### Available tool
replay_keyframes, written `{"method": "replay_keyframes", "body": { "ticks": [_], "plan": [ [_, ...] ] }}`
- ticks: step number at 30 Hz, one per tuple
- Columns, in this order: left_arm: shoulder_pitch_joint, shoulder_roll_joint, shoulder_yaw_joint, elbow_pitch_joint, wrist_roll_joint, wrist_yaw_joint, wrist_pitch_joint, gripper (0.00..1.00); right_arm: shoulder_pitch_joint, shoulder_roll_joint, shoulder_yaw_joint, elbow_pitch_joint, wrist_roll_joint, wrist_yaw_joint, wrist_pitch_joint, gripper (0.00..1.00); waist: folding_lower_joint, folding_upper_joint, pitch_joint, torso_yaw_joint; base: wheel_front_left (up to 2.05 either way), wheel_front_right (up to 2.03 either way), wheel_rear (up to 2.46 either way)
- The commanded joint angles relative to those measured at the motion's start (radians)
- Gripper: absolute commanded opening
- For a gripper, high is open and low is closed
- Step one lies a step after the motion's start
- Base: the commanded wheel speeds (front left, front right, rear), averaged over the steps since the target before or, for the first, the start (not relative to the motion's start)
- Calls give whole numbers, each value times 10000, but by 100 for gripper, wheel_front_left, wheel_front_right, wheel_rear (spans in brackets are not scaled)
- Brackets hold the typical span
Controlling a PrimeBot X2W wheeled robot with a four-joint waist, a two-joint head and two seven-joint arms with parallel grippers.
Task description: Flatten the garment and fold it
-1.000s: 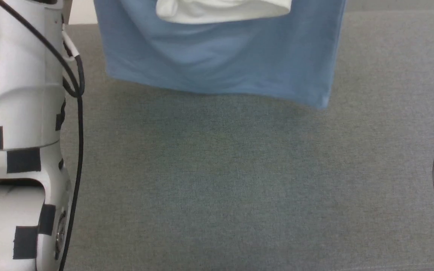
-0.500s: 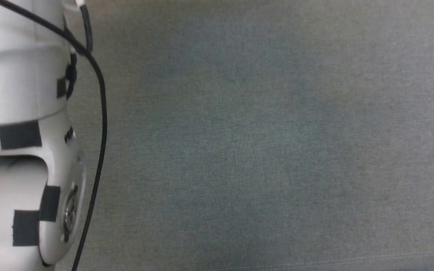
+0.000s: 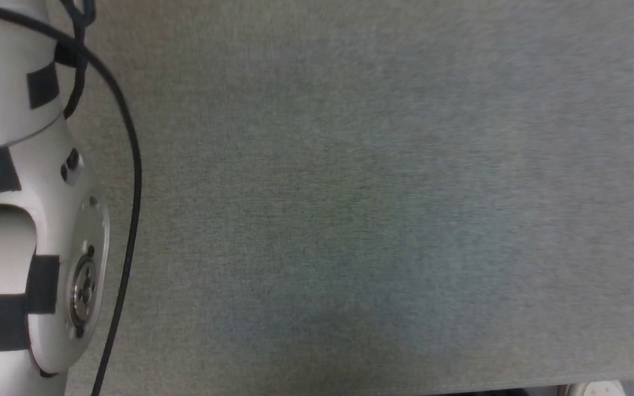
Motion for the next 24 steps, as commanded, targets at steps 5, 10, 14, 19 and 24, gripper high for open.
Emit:
{"method": "replay_keyframes", "body": {
  "ticks": [5,10,14,19,24],
  "plan": [
    [949,69,-289,-441,-392,-193,963,0,456,-538,682,-874,1197,-13,-77,0,-3,-1,1070,695,0,0,0],
    [2897,83,-380,-1943,-1241,427,2687,0,2283,-1324,1164,-2068,3780,-13,384,0,-3,-1,535,930,0,0,0],
    [4425,179,-184,-3355,-1698,1112,3516,0,3626,-1934,1038,-3051,4880,-13,1052,0,-3,-1,13,1003,0,0,0],
    [6600,583,188,-4606,-1884,1820,4113,0,5788,-2497,297,-4129,5716,-13,1927,0,-3,-1,-899,1087,0,0,0],
    [8744,553,525,-5130,-2184,1841,4058,0,8149,-2340,-579,-4731,5976,-13,2473,0,-3,-1,-1925,1084,0,0,0]
  ]
}}
